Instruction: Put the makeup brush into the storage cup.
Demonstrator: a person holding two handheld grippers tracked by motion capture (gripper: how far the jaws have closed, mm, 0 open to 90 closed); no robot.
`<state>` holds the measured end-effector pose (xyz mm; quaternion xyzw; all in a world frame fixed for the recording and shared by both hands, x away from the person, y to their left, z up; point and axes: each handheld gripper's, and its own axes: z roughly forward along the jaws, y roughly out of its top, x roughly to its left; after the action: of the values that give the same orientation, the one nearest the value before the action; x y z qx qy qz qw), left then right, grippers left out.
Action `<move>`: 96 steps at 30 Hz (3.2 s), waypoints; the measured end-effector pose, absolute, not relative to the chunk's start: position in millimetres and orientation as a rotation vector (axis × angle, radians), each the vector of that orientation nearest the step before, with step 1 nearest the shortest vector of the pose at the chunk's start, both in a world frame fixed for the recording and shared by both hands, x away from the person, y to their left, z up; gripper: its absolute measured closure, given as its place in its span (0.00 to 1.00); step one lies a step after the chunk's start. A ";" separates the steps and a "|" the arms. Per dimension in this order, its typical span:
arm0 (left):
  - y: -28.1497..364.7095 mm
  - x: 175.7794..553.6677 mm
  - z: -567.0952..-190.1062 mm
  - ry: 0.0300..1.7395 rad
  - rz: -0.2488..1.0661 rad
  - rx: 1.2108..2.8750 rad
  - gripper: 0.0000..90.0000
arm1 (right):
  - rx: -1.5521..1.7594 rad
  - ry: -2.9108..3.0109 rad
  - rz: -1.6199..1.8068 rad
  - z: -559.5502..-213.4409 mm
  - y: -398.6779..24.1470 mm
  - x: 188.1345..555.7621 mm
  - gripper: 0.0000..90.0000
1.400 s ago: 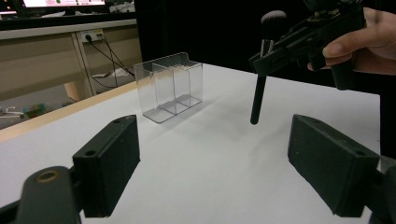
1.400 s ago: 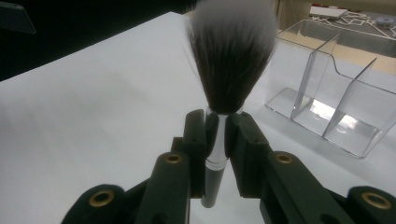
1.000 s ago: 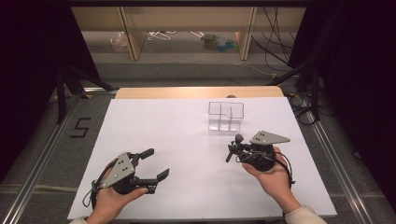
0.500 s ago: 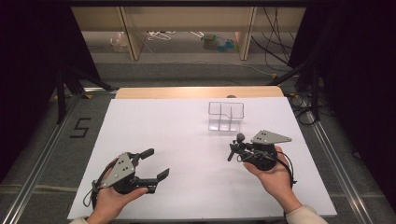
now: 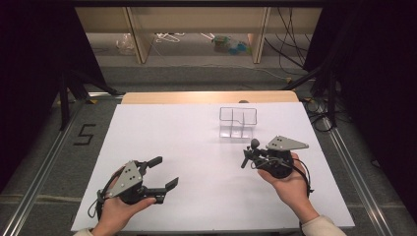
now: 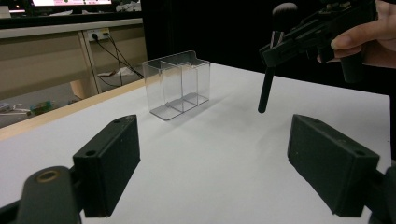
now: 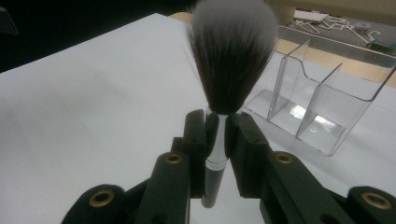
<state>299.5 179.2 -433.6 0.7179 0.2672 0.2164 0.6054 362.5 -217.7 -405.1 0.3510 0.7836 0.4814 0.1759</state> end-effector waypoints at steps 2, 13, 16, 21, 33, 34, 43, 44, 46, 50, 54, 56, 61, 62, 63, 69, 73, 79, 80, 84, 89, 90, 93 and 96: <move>179.3 299.5 -433.4 0.619 0.501 1.661 0.19 | 0.974 2.198 1.372 -405.6 -217.9 364.3 0.86; 179.2 299.8 -433.8 0.617 0.505 1.659 0.19 | 0.981 2.195 1.356 -403.5 -220.2 366.6 0.86; 179.2 299.9 -433.9 0.617 0.505 1.658 0.19 | 0.980 2.191 1.361 -403.2 -220.4 367.5 0.86; 178.9 299.9 -434.3 0.624 0.501 1.655 0.19 | 0.988 2.187 1.353 -402.3 -220.7 369.0 0.86; 179.0 300.1 -434.4 0.625 0.502 1.656 0.19 | 0.976 2.168 1.369 -400.9 -218.4 374.7 0.86; 178.8 300.1 -434.5 0.625 0.501 1.657 0.19 | 0.978 2.169 1.366 -400.3 -218.7 374.8 0.86; 178.7 300.4 -434.8 0.626 0.502 1.659 0.19 | 0.986 2.166 1.355 -397.5 -221.6 377.4 0.86; 178.7 300.4 -434.8 0.625 0.502 1.658 0.19 | 0.987 2.161 1.353 -397.5 -221.6 377.6 0.86; 178.8 300.4 -434.8 0.625 0.503 1.659 0.19 | 0.986 2.157 1.355 -397.6 -221.7 378.0 0.86; 178.8 300.6 -435.1 0.625 0.500 1.662 0.19 | 0.987 2.151 1.349 -396.0 -222.3 379.6 0.86; 179.0 300.7 -435.1 0.625 0.501 1.662 0.19 | 0.984 2.143 1.366 -394.9 -222.2 382.7 0.86; 179.0 300.9 -435.3 0.626 0.500 1.661 0.19 | 0.989 2.148 1.355 -394.0 -222.8 383.0 0.86; 178.9 301.0 -435.4 0.627 0.499 1.661 0.19 | 0.987 2.133 1.365 -393.6 -222.6 386.0 0.86; 178.8 301.0 -435.5 0.628 0.498 1.661 0.19 | 0.990 2.139 1.350 -392.7 -223.6 386.3 0.86; 178.8 301.0 -435.5 0.628 0.498 1.661 0.19 | 0.992 2.134 1.353 -392.6 -223.6 387.2 0.86; 179.2 301.3 -435.5 0.624 0.501 1.663 0.19 | 0.994 2.121 1.357 -392.0 -223.3 390.9 0.86; 179.1 301.3 -435.5 0.624 0.501 1.663 0.19 | 0.994 2.122 1.345 -391.1 -223.3 392.4 0.86; 178.5 301.9 -436.1 0.618 0.498 1.657 0.19 | 0.987 2.120 1.339 -389.3 -221.8 395.1 0.86; 178.5 302.0 -436.2 0.618 0.498 1.656 0.19 | 0.989 2.126 1.332 -388.7 -221.9 395.5 0.86; 179.0 301.5 -436.0 0.628 0.499 1.662 0.19 | 0.989 2.116 1.331 -388.6 -221.2 397.8 0.86; 178.7 302.1 -436.2 0.616 0.498 1.656 0.19 | 0.988 2.121 1.327 -388.2 -221.1 400.0 0.86; 178.7 302.1 -436.2 0.617 0.498 1.656 0.19 | 0.988 2.124 1.325 -387.8 -221.2 400.3 0.86; 179.0 301.5 -435.8 0.623 0.501 1.664 0.19 | 0.989 2.113 1.324 -386.9 -221.1 401.5 0.86; 178.7 302.1 -436.2 0.617 0.498 1.655 0.19 | 0.996 2.108 1.324 -386.2 -221.2 402.9 0.86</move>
<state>302.1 178.7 -436.2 0.7163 0.2669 0.2154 0.6077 402.9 -221.2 -386.2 0.3618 0.7655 0.4808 0.2279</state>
